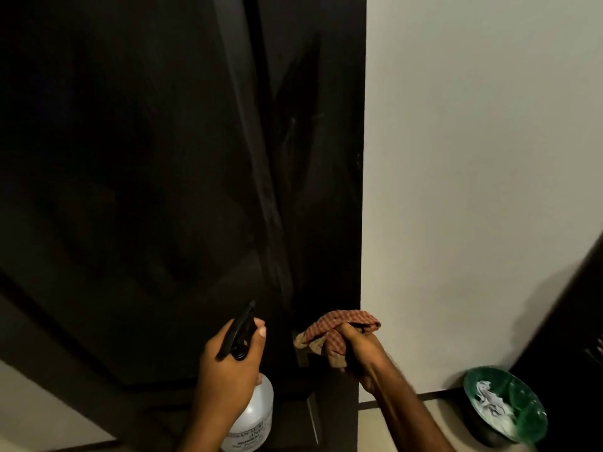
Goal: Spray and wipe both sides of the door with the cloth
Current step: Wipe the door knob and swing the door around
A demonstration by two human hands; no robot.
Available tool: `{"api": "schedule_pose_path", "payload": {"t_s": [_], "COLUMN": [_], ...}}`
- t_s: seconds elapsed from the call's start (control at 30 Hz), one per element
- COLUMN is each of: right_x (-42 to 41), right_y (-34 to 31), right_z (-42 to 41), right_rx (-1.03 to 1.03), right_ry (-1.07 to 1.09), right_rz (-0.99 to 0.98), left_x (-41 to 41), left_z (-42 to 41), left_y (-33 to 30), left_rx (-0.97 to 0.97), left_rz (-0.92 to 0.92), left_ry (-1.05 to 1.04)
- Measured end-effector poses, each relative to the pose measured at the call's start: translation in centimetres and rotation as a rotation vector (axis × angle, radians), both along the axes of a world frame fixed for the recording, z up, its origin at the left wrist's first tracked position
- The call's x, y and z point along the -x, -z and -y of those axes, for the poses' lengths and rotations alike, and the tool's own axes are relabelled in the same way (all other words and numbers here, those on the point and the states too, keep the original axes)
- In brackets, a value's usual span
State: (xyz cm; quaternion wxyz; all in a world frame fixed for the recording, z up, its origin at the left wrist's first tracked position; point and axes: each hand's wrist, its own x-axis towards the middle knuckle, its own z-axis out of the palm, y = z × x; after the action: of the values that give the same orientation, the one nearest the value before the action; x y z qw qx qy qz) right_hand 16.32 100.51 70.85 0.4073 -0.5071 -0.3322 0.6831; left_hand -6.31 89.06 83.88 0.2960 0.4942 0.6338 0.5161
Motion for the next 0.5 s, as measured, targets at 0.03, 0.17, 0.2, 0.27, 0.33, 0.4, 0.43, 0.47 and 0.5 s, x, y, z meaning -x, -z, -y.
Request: {"api": "schedule_pose_path", "payload": {"t_s": [0.03, 0.17, 0.2, 0.27, 0.33, 0.4, 0.43, 0.47, 0.5], "right_x": [-0.1, -0.3, -0.3, -0.2, -0.4, -0.4, -0.4, -0.4, -0.5], "right_y": [0.1, -0.5, -0.8, -1.5, -1.7, -2.0, -2.3, -2.6, -3.3], "right_z": [0.8, 4.8, 6.0, 8.7, 10.8, 13.2, 14.3, 15.8, 17.2], "right_rx": [0.010, 0.020, 0.009, -0.023, -0.092, -0.170, -0.205, -0.236, -0.274], "right_ry": [0.000, 0.009, 0.015, 0.030, 0.036, 0.028, 0.028, 0.043, 0.087], "right_rz": [0.028, 0.106, 0.112, 0.162, 0.275, 0.489, 0.608, 0.692, 0.720], "left_x": [0.0, 0.2, 0.3, 0.7, 0.9, 1.0, 0.9, 0.9, 0.7], "left_z": [0.7, 4.2, 5.3, 7.7, 9.7, 12.1, 13.1, 14.4, 15.4], "left_y": [0.0, 0.1, 0.0, 0.0, 0.2, 0.6, 0.8, 1.1, 1.4], "left_rx": [0.003, 0.011, 0.013, 0.008, 0.009, 0.013, 0.013, 0.016, 0.024], "left_rz": [0.007, 0.010, 0.012, 0.026, 0.046, 0.068, 0.083, 0.097, 0.109], "left_ry": [0.002, 0.025, 0.027, 0.016, 0.000, -0.023, -0.036, -0.051, -0.067]}}
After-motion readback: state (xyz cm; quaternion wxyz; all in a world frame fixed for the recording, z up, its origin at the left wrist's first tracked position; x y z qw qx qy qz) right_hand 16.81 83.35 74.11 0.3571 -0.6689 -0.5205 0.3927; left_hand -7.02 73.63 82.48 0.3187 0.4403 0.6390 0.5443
